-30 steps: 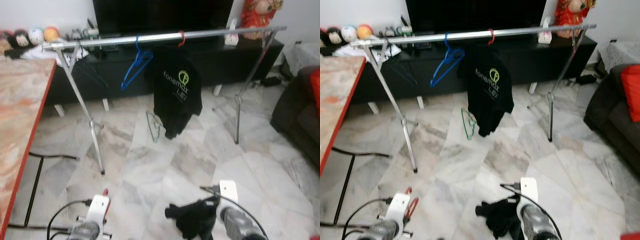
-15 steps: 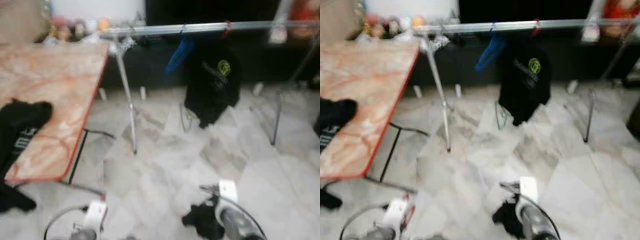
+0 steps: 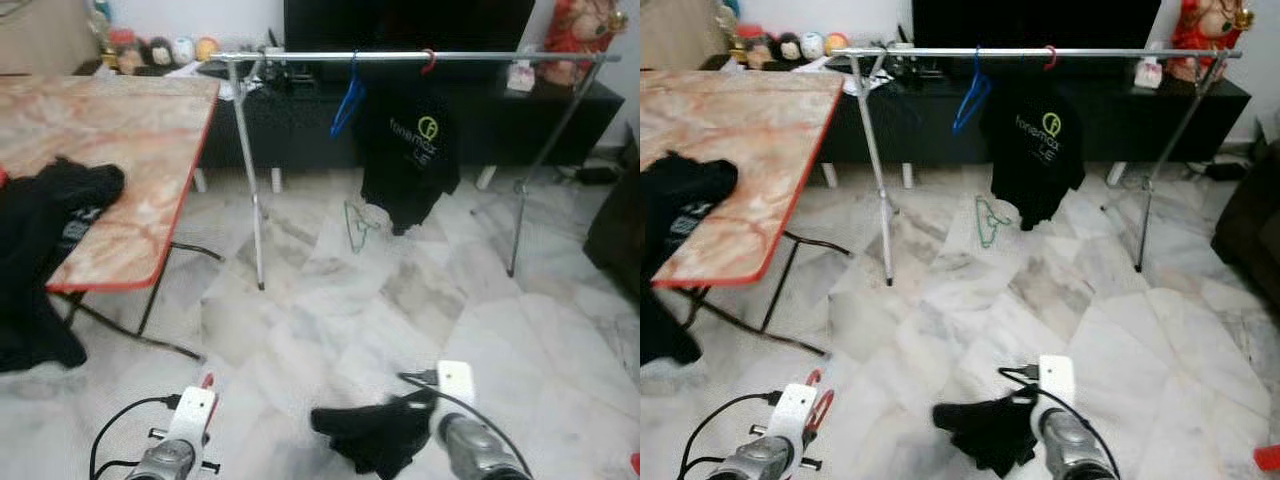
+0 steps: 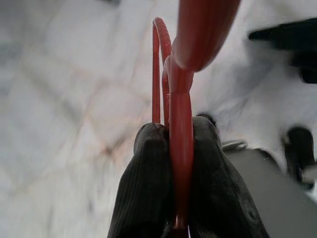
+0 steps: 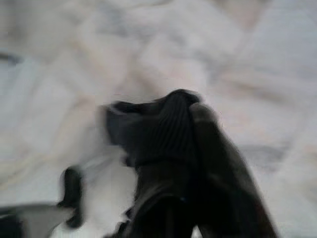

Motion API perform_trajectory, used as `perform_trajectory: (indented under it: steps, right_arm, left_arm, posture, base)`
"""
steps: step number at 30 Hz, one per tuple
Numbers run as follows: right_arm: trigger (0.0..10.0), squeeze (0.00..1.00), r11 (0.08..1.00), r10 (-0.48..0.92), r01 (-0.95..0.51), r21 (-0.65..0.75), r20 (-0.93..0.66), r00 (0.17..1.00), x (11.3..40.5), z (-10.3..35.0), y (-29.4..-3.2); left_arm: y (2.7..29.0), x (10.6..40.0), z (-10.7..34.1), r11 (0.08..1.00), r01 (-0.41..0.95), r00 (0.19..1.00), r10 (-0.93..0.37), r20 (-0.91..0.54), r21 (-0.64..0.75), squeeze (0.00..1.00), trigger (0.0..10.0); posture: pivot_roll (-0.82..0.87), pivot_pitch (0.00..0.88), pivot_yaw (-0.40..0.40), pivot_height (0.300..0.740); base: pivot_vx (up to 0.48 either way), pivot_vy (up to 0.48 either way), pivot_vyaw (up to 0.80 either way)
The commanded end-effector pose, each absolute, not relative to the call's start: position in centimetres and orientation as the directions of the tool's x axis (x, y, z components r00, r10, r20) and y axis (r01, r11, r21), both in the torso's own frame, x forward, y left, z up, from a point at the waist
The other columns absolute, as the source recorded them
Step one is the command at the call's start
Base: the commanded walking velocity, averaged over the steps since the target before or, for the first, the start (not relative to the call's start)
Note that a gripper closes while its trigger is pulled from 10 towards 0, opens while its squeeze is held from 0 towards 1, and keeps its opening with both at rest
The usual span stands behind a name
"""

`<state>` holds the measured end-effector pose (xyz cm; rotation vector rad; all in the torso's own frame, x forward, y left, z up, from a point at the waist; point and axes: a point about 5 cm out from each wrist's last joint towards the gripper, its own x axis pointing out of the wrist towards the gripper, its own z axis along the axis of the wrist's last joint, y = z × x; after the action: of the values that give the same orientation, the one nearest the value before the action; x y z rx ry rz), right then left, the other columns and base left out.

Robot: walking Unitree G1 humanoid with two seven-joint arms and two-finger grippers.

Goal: Hang hanger

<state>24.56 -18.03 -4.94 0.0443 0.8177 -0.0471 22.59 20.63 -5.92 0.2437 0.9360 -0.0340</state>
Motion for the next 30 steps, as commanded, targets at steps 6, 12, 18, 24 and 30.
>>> perform_trajectory:
  steps: [6, 12, 18, 24, 30]
  right_arm:
    - [10.0, 0.00, 0.997, -0.038, 0.078, 0.022, -0.724, 0.688, 24.60, -4.83, -18.59]
    - [10.0, 0.00, 0.997, -0.035, 0.073, 0.021, -0.725, 0.687, 24.54, -4.88, -18.52]
    - [10.0, 0.00, 0.997, -0.032, 0.072, 0.024, -0.723, 0.690, 24.63, -4.82, -18.46]
    - [10.0, 0.00, 0.997, -0.030, 0.072, 0.027, -0.721, 0.692, 24.72, -4.77, -18.39]
    - [10.0, 0.00, 0.997, -0.029, 0.071, 0.028, -0.720, 0.693, 24.76, -4.74, -18.34]
  left_arm:
    - [20.38, 21.88, -6.41, 0.969, 0.156, 0.571, 0.069, -0.818, 0.190, 0.00, 10.0]
    - [20.38, 21.82, -6.45, 0.969, 0.159, 0.569, 0.068, -0.819, 0.191, 0.00, 10.0]
    - [20.39, 21.85, -6.43, 0.969, 0.159, 0.570, 0.068, -0.819, 0.191, 0.00, 10.0]
    - [20.43, 21.88, -6.40, 0.969, 0.157, 0.571, 0.070, -0.818, 0.193, 0.00, 10.0]
    - [20.51, 21.86, -6.41, 0.967, 0.159, 0.569, 0.076, -0.819, 0.199, 0.00, 10.0]
  posture:
    - [-0.11, 0.000, -0.016, 0.740]
    - [-0.11, 0.000, -0.015, 0.740]
    - [-0.11, 0.000, -0.016, 0.740]
    - [-0.12, 0.000, -0.016, 0.740]
    - [-0.12, 0.000, -0.017, 0.740]
  base:
    - [-0.349, 0.000, 0.00]
    - [-0.352, 0.000, 0.00]
    - [-0.354, 0.000, 0.00]
    - [-0.227, 0.000, 0.00]
    - [0.000, 0.000, 0.00]
